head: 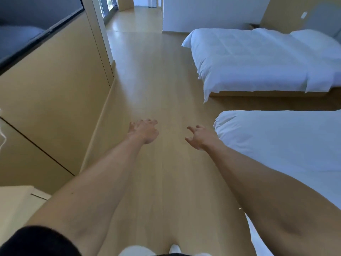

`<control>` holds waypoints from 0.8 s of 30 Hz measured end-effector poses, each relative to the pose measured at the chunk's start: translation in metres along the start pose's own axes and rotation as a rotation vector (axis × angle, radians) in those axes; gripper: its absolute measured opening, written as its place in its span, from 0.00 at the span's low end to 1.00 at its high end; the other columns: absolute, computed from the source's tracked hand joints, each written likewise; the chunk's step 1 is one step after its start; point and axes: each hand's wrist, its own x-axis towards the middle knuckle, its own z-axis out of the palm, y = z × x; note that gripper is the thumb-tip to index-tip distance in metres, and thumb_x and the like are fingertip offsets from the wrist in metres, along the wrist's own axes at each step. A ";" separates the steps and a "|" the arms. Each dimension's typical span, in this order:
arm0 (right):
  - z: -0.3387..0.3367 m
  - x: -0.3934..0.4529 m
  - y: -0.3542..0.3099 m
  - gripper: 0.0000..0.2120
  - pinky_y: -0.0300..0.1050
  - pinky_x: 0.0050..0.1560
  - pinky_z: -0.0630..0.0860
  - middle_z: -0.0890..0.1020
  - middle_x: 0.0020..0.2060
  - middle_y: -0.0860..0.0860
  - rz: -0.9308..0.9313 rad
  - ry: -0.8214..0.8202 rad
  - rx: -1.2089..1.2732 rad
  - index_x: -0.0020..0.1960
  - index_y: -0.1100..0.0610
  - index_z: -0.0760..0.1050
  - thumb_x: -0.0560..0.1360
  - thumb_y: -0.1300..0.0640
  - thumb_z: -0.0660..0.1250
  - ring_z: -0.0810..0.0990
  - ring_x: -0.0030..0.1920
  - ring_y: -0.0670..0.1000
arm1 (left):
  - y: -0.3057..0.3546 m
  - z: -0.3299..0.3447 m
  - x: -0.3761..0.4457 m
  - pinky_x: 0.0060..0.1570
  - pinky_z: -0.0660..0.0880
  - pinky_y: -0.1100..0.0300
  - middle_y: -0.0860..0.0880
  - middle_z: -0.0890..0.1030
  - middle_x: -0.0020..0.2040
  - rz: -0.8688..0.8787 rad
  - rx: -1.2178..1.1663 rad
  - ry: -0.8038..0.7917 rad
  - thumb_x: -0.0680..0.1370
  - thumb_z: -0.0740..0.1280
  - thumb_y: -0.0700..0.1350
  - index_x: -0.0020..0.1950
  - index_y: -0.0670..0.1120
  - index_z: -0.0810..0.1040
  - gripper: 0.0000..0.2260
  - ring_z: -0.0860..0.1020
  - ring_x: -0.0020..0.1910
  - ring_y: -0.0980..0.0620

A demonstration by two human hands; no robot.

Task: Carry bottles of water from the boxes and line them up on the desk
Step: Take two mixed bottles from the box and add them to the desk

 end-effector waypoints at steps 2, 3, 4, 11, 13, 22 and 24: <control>-0.004 0.018 0.009 0.27 0.55 0.69 0.67 0.66 0.74 0.54 -0.003 -0.004 0.008 0.78 0.46 0.58 0.81 0.39 0.54 0.66 0.73 0.56 | 0.002 -0.001 0.019 0.72 0.62 0.45 0.47 0.67 0.77 -0.020 -0.011 -0.012 0.82 0.57 0.51 0.78 0.54 0.64 0.23 0.66 0.75 0.42; -0.006 0.027 0.013 0.27 0.55 0.69 0.68 0.66 0.74 0.54 -0.005 -0.008 0.011 0.78 0.46 0.58 0.81 0.39 0.54 0.67 0.72 0.56 | 0.003 -0.001 0.028 0.72 0.62 0.45 0.47 0.67 0.78 -0.030 -0.011 -0.018 0.82 0.57 0.51 0.78 0.53 0.64 0.23 0.66 0.75 0.42; -0.008 0.037 0.015 0.27 0.56 0.69 0.68 0.66 0.74 0.54 -0.006 -0.012 0.014 0.78 0.46 0.58 0.81 0.39 0.54 0.67 0.72 0.56 | 0.003 -0.001 0.038 0.72 0.61 0.45 0.47 0.67 0.78 -0.037 -0.011 -0.022 0.82 0.57 0.51 0.78 0.53 0.64 0.23 0.66 0.75 0.42; -0.023 0.127 0.002 0.27 0.55 0.68 0.68 0.68 0.73 0.52 -0.020 -0.020 0.041 0.77 0.45 0.59 0.80 0.38 0.55 0.67 0.72 0.56 | -0.017 -0.009 0.122 0.73 0.60 0.46 0.47 0.66 0.78 -0.057 -0.025 -0.056 0.83 0.57 0.50 0.79 0.53 0.63 0.24 0.65 0.76 0.44; -0.032 0.161 -0.005 0.28 0.56 0.68 0.69 0.68 0.72 0.52 -0.014 -0.022 0.031 0.77 0.45 0.59 0.80 0.37 0.55 0.67 0.72 0.56 | -0.029 -0.016 0.155 0.73 0.60 0.46 0.47 0.66 0.78 -0.055 -0.029 -0.050 0.83 0.57 0.50 0.79 0.53 0.63 0.23 0.65 0.76 0.44; -0.086 0.319 -0.056 0.28 0.54 0.68 0.68 0.67 0.73 0.52 0.037 -0.072 0.015 0.78 0.44 0.56 0.81 0.37 0.54 0.66 0.72 0.56 | -0.104 -0.059 0.307 0.72 0.62 0.49 0.48 0.68 0.76 -0.051 -0.076 -0.096 0.82 0.57 0.49 0.76 0.52 0.67 0.21 0.67 0.74 0.45; -0.100 0.349 -0.061 0.28 0.54 0.67 0.68 0.68 0.73 0.52 0.046 -0.058 0.013 0.78 0.44 0.56 0.81 0.37 0.54 0.67 0.72 0.56 | -0.118 -0.074 0.342 0.72 0.62 0.49 0.48 0.69 0.76 -0.049 -0.072 -0.080 0.82 0.57 0.49 0.76 0.52 0.67 0.21 0.67 0.74 0.45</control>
